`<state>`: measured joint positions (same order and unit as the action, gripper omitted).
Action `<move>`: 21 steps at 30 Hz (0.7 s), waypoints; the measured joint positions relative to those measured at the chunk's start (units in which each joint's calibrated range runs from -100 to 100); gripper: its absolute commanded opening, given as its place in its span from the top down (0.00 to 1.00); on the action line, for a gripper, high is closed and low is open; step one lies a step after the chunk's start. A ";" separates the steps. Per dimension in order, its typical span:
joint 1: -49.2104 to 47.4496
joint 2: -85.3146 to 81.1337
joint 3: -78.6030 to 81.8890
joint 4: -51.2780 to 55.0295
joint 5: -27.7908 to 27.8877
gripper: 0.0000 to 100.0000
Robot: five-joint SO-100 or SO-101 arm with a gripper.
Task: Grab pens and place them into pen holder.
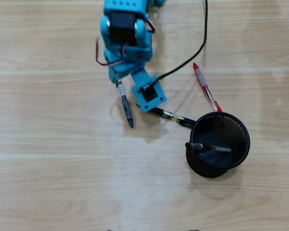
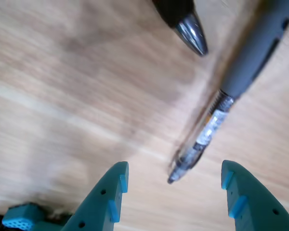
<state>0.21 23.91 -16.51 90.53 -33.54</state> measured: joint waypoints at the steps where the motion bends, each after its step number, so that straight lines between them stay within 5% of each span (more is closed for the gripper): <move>1: -0.93 -0.08 1.77 -1.64 -0.10 0.78; 21: 5.91 0.00 9.83 -15.59 3.39 0.78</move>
<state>6.12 23.91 -6.68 74.94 -30.15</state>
